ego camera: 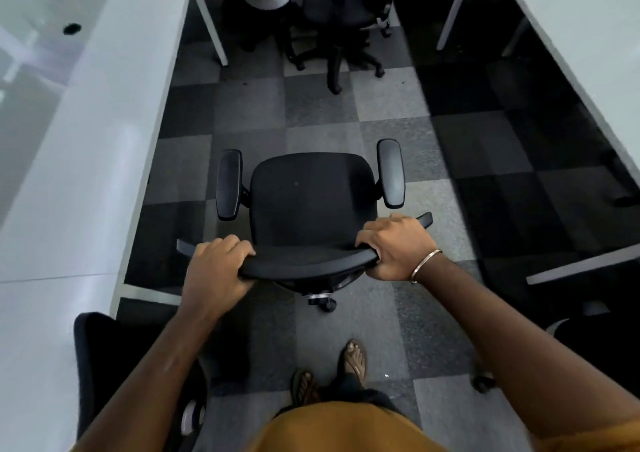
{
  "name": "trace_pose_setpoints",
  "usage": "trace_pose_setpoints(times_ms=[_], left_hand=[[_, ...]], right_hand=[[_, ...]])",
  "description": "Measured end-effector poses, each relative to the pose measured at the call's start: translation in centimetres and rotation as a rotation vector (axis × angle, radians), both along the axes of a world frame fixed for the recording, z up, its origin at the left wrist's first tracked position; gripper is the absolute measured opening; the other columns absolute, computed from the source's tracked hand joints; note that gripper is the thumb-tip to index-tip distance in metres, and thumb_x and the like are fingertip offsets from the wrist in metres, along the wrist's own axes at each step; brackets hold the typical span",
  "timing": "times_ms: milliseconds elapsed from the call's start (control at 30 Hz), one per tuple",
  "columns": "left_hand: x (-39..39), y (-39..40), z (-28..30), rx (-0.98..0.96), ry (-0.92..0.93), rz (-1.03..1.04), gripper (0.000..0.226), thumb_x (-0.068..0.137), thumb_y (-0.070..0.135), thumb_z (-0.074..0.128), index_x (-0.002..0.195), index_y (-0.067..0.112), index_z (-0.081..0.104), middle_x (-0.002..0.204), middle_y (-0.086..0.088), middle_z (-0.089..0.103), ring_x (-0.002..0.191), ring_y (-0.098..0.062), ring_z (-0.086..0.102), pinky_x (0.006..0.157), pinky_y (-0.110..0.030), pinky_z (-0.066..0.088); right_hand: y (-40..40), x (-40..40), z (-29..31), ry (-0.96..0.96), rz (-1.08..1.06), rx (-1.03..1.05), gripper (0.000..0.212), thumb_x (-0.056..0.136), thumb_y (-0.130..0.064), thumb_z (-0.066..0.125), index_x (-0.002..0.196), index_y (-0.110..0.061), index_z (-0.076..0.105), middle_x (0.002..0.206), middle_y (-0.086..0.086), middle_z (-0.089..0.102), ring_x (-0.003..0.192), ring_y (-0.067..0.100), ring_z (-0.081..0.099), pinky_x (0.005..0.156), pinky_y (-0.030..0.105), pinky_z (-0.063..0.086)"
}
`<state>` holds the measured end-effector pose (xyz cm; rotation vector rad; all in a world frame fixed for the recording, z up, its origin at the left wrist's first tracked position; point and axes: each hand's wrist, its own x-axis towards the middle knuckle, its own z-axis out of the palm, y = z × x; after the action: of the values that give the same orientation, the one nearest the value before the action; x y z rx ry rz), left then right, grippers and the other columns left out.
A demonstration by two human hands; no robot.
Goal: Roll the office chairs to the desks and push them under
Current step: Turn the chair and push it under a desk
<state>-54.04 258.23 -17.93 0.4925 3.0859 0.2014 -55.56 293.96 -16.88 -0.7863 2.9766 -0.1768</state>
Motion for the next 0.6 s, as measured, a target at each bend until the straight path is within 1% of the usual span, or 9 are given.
trace_pose_setpoints(times_ms=[100, 167, 233, 300, 333, 400, 467, 533, 600], left_hand=[[1.5, -0.8, -0.2, -0.039, -0.059, 0.037, 0.031, 0.067, 0.039, 0.082, 0.091, 0.031, 0.064, 0.085, 0.014, 0.054, 0.081, -0.017, 0.057, 0.081, -0.039, 0.04], [2.5, -1.1, -0.5, -0.045, -0.073, 0.052, 0.028, 0.068, 0.044, 0.079, 0.087, 0.033, 0.061, 0.083, 0.015, 0.053, 0.08, -0.015, 0.056, 0.081, -0.036, 0.038], [2.8, -1.6, -0.7, -0.055, -0.072, 0.075, 0.028, 0.069, 0.047, 0.078, 0.085, 0.035, 0.059, 0.082, 0.015, 0.052, 0.079, -0.013, 0.054, 0.082, -0.034, 0.037], [2.8, -1.8, -0.7, -0.075, -0.092, 0.089, 0.026, 0.069, 0.047, 0.076, 0.083, 0.035, 0.057, 0.079, 0.014, 0.05, 0.077, -0.012, 0.053, 0.081, -0.034, 0.037], [2.9, -1.9, -0.7, -0.079, -0.11, 0.092, 0.026, 0.068, 0.046, 0.076, 0.082, 0.035, 0.057, 0.078, 0.014, 0.049, 0.075, -0.013, 0.052, 0.079, -0.034, 0.037], [3.2, -2.1, -0.5, -0.084, -0.14, 0.088, 0.027, 0.066, 0.043, 0.076, 0.082, 0.035, 0.056, 0.078, 0.014, 0.048, 0.074, -0.013, 0.052, 0.076, -0.033, 0.035], [3.2, -2.1, -0.5, -0.089, -0.137, 0.089, 0.028, 0.066, 0.041, 0.077, 0.084, 0.036, 0.056, 0.079, 0.014, 0.048, 0.076, -0.013, 0.053, 0.077, -0.033, 0.036], [2.6, -2.3, -0.1, -0.092, -0.135, 0.113, 0.028, 0.067, 0.042, 0.077, 0.086, 0.037, 0.056, 0.08, 0.015, 0.048, 0.077, -0.011, 0.052, 0.079, -0.033, 0.038], [1.8, -2.2, 0.0, -0.093, -0.151, 0.123, 0.032, 0.066, 0.043, 0.08, 0.089, 0.038, 0.058, 0.082, 0.016, 0.049, 0.078, -0.01, 0.053, 0.082, -0.033, 0.039]], right_hand=[[-0.4, 0.7, 0.2, -0.072, 0.035, 0.008, 0.047, 0.062, -0.057, 0.051, 0.099, -0.036, 0.069, 0.089, -0.014, 0.065, 0.084, 0.013, 0.066, 0.071, 0.028, 0.037], [-0.8, 1.1, 0.5, -0.168, 0.062, -0.023, 0.055, 0.068, -0.064, 0.05, 0.112, -0.039, 0.07, 0.102, -0.017, 0.066, 0.096, 0.009, 0.066, 0.078, 0.029, 0.041], [-1.2, 1.7, 1.1, -0.338, 0.038, -0.232, 0.047, 0.086, -0.07, 0.055, 0.114, -0.037, 0.074, 0.109, -0.018, 0.07, 0.101, 0.003, 0.067, 0.088, 0.032, 0.049], [-1.7, 2.6, 1.1, -0.402, -0.091, -0.549, 0.044, 0.098, -0.067, 0.053, 0.098, -0.032, 0.08, 0.098, -0.013, 0.074, 0.092, 0.008, 0.071, 0.084, 0.039, 0.054], [-2.3, 3.1, 1.0, -0.348, -0.165, -0.605, 0.047, 0.1, -0.066, 0.05, 0.089, -0.033, 0.081, 0.089, -0.012, 0.075, 0.084, 0.009, 0.072, 0.08, 0.042, 0.053], [-3.8, 3.8, 0.0, -0.109, -0.316, -0.51, 0.057, 0.101, -0.068, 0.043, 0.07, -0.031, 0.074, 0.071, -0.014, 0.069, 0.067, 0.007, 0.066, 0.076, 0.04, 0.051], [-5.5, 4.0, -0.9, 0.135, -0.495, -0.393, 0.064, 0.101, -0.066, 0.04, 0.057, -0.023, 0.056, 0.054, -0.009, 0.056, 0.051, 0.011, 0.054, 0.069, 0.038, 0.048], [-6.6, 3.2, -1.0, 0.247, -0.543, -0.39, 0.059, 0.102, -0.058, 0.041, 0.055, -0.023, 0.041, 0.049, -0.008, 0.042, 0.046, 0.019, 0.045, 0.061, 0.036, 0.041], [-6.3, 2.0, -1.3, 0.29, -0.508, -0.414, 0.053, 0.102, -0.051, 0.042, 0.056, -0.024, 0.036, 0.05, -0.009, 0.036, 0.046, 0.02, 0.042, 0.059, 0.034, 0.031]])
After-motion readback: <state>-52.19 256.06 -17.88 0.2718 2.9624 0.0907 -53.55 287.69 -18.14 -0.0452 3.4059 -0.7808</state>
